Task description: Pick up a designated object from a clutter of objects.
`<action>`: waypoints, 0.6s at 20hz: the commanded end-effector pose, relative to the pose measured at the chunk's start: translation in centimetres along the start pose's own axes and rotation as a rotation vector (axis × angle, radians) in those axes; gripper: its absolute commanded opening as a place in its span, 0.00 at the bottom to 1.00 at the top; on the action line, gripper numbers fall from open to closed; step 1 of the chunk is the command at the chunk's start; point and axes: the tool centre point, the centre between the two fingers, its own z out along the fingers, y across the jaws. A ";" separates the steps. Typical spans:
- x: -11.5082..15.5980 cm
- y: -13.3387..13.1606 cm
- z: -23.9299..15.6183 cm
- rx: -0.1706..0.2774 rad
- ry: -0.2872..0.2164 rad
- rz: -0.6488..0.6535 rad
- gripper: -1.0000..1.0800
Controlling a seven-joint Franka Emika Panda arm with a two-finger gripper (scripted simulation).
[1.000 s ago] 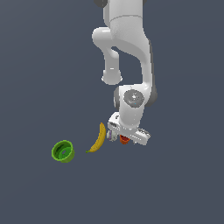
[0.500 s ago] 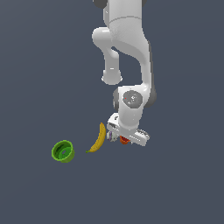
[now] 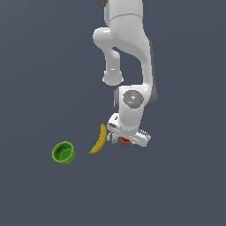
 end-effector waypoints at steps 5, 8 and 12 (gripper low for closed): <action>1.2 1.3 -3.0 -0.001 -0.001 0.001 0.00; 2.0 2.3 -5.2 -0.002 -0.003 0.001 0.00; 3.4 3.9 -8.7 -0.003 -0.006 0.001 0.00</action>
